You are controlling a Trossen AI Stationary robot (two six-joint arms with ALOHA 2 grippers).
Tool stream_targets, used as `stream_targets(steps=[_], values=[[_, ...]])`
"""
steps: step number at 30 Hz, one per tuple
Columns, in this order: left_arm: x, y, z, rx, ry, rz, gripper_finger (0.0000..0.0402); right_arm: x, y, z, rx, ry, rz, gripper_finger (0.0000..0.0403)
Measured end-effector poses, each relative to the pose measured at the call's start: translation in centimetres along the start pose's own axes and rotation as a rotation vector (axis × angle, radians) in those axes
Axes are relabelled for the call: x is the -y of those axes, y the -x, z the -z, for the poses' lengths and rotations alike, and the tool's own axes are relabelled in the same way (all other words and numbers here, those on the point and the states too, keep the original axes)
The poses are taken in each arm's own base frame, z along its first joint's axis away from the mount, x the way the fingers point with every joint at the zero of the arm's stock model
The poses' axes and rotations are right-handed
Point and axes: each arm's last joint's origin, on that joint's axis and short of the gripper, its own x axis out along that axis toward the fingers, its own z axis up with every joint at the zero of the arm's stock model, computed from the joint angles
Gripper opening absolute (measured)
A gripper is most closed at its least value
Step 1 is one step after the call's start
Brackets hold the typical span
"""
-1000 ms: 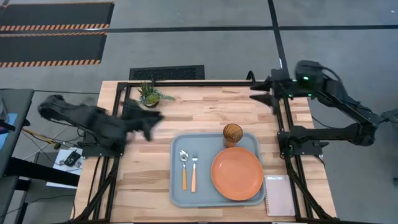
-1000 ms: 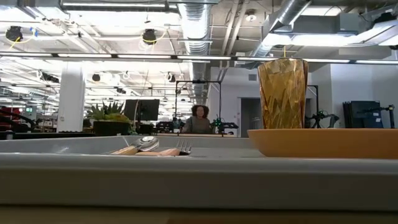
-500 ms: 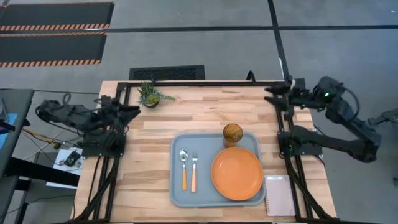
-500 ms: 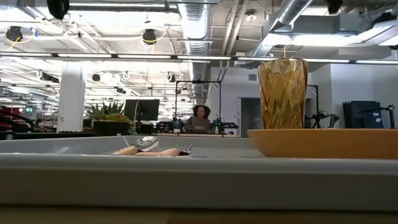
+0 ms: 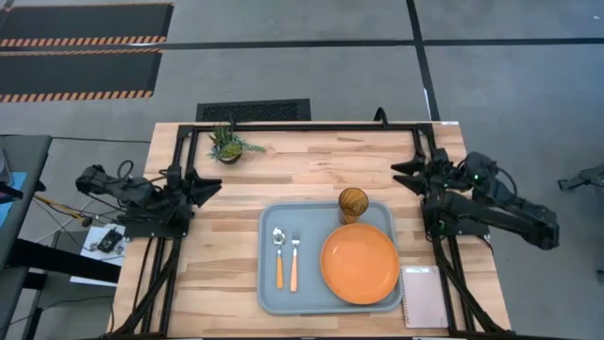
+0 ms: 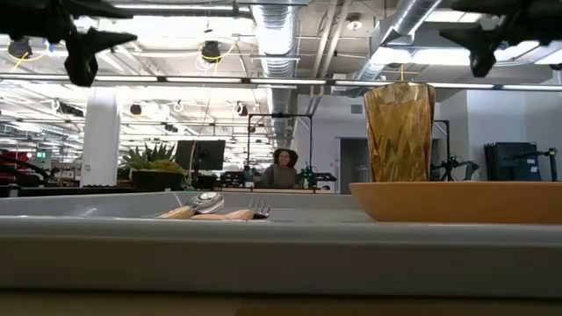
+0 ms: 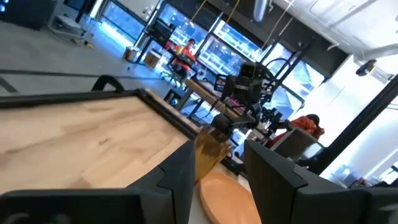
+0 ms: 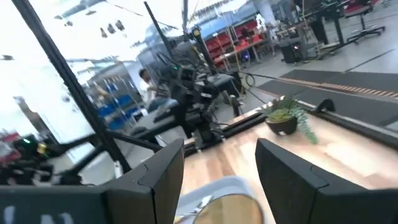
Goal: Pick and place plate/cup/fork/spoon on tray
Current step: Return to Home Position
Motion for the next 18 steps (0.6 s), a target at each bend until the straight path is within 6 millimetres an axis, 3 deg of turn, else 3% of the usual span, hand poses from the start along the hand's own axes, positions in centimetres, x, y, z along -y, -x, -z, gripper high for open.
stream_targets(steps=[6,10,18], values=[[-1.2,-0.1,2.1,-0.010,0.027,-0.005,0.0124,0.7,0.3,3.2,0.068,-0.032,-0.018,0.0221],[-1.9,-0.4,3.5,-0.041,0.011,-0.026,0.0124,1.3,-0.1,5.4,0.025,-0.019,0.008,0.0221],[-2.7,-0.9,5.4,-0.021,0.008,0.009,0.0124,1.6,-0.6,7.2,0.071,0.029,-0.019,0.0221]])
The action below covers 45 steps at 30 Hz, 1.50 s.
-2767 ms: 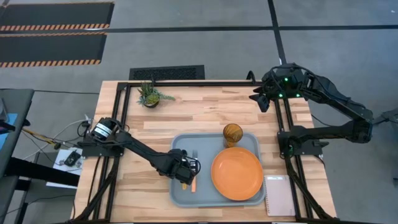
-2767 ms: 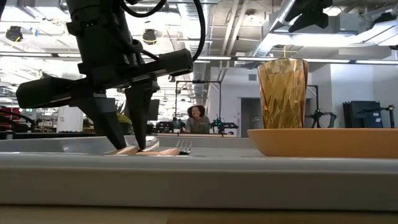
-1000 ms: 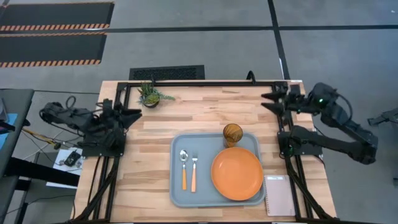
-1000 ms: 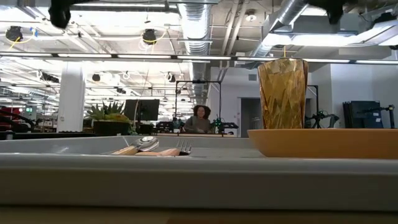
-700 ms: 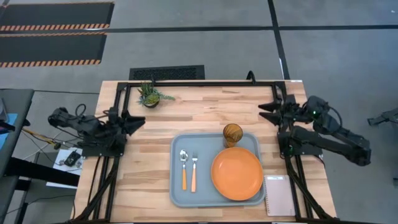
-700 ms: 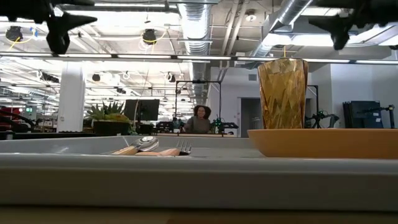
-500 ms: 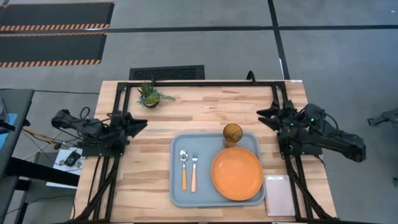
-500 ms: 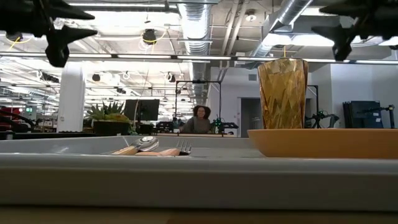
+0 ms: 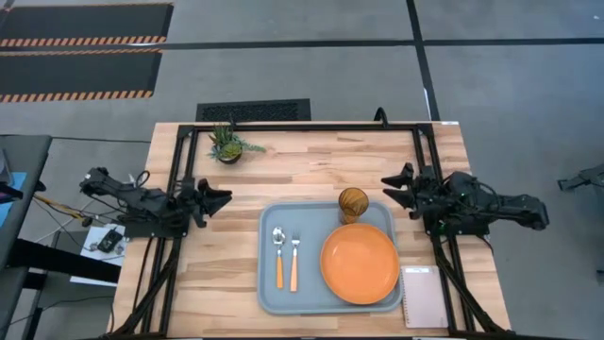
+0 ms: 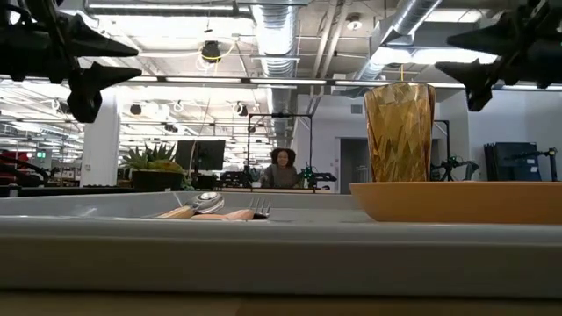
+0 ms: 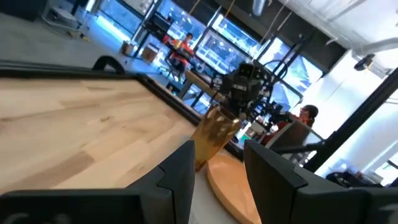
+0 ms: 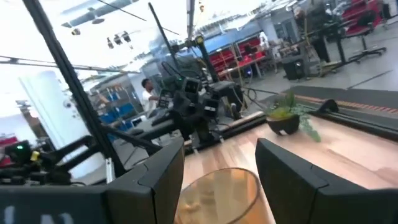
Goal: Pick and place plate/cup/fork/spoon on tray
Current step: Return to Home Position
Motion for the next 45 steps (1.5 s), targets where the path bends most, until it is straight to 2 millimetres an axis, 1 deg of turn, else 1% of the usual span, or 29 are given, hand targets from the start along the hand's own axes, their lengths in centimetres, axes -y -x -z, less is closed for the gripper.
stream_targets(steps=[3,6,8,16,23,30,45], values=[[0.0,0.0,0.0,0.018,-0.021,-0.003,0.0124,0.3,-0.1,1.1,-0.013,0.006,-0.008,0.0221],[0.0,0.0,0.0,0.014,-0.040,-0.005,0.0124,0.3,-0.1,1.1,-0.002,0.017,0.004,0.0221],[0.0,0.0,0.0,0.015,-0.056,-0.005,0.0124,0.6,-0.1,1.5,-0.037,0.025,0.034,0.0221],[0.0,0.0,0.0,0.014,-0.118,-0.007,0.0124,0.6,-0.1,1.5,-0.041,0.039,0.049,0.0221],[-0.1,0.0,0.0,0.017,-0.118,-0.013,0.0124,0.7,-0.1,1.8,-0.068,0.037,0.059,0.0221],[-0.1,0.0,0.1,0.017,-0.073,-0.013,0.0124,0.8,-0.1,2.0,-0.089,0.038,0.067,0.0221],[-0.1,0.0,0.1,0.017,-0.072,-0.014,0.0124,1.0,0.0,2.4,-0.122,0.038,0.077,0.0221]])
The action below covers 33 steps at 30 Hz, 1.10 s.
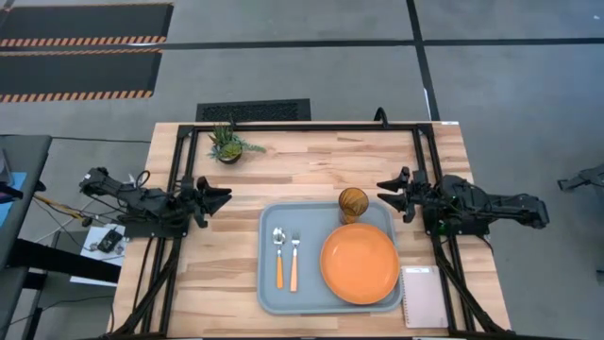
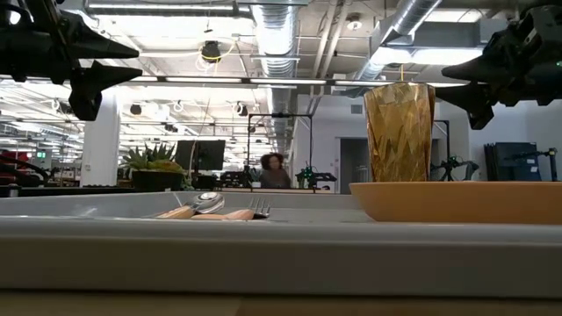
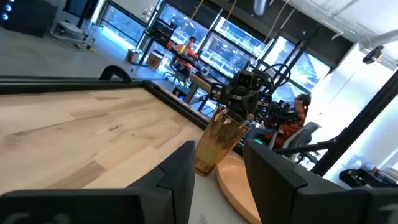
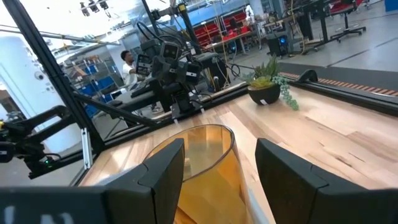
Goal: Pick and place plate/cup/fork/spoon on tray
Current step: Return to Home Position
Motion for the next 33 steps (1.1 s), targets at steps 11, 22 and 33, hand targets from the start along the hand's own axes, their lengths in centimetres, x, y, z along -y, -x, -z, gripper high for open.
stream_targets(steps=[11,22,33], values=[[1.8,0.9,-4.3,0.322,0.246,0.204,0.0124,0.0,0.0,0.0,-0.003,0.000,0.001,0.0221],[1.6,5.7,-12.2,0.910,0.810,0.402,0.0124,0.0,0.0,0.0,-0.002,0.000,0.002,0.0221],[0.5,6.3,-12.5,0.977,1.020,0.212,0.0124,0.0,0.0,0.0,-0.002,0.000,0.002,0.0221]])
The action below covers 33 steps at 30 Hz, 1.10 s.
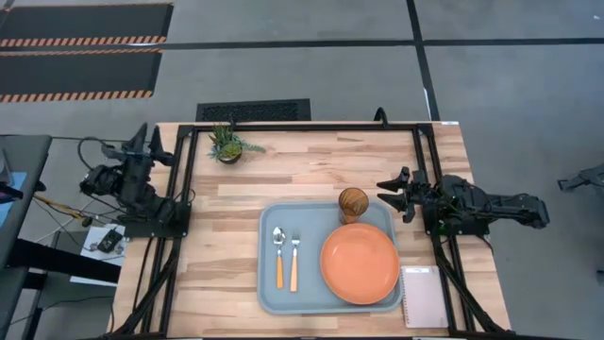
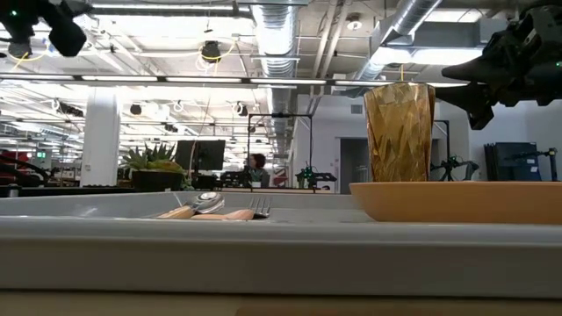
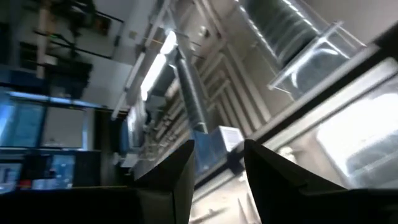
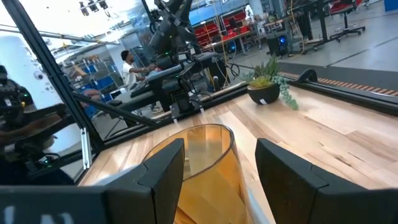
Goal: Pick and place plate/cup/fork/spoon on tray
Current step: Return to Home Position
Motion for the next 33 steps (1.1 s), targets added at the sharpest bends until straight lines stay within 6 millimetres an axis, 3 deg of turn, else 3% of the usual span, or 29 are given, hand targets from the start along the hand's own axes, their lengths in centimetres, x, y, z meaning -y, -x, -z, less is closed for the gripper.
stream_targets(steps=[15,33], values=[[-1.4,0.4,-0.6,0.242,-0.016,-0.492,0.0124,0.0,0.0,0.0,0.000,0.000,0.000,0.0221],[-1.4,0.4,-0.6,0.241,-0.016,-0.490,0.0124,0.0,0.0,0.0,0.000,0.000,0.000,0.0221]])
